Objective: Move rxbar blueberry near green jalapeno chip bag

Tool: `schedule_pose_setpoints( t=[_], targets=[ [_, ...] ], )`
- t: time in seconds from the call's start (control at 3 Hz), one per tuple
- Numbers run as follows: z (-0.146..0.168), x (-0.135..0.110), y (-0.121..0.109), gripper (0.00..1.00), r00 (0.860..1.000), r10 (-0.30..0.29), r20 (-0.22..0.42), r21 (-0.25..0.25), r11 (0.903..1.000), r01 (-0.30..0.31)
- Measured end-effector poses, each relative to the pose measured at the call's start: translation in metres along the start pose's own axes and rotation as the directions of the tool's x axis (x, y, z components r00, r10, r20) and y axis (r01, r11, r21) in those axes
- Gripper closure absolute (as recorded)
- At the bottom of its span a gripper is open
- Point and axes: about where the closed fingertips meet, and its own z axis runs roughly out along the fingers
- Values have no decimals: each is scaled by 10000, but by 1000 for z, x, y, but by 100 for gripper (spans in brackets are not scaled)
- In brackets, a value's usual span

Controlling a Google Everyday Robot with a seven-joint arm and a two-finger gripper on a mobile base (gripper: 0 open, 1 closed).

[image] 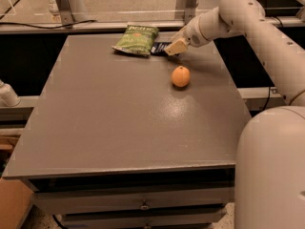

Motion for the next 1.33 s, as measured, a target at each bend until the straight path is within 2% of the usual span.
schedule_pose_setpoints(
  t=[0.67,1.0,1.33],
  targets=[
    [4,-1,7,15,9999,75,-107,-200,9998,-78],
    [3,-5,11,0,9999,73,-145,-252,9997,-77],
    [-6,-10,13,0,9999,72,-154,-209,9998,-75]
  ],
)
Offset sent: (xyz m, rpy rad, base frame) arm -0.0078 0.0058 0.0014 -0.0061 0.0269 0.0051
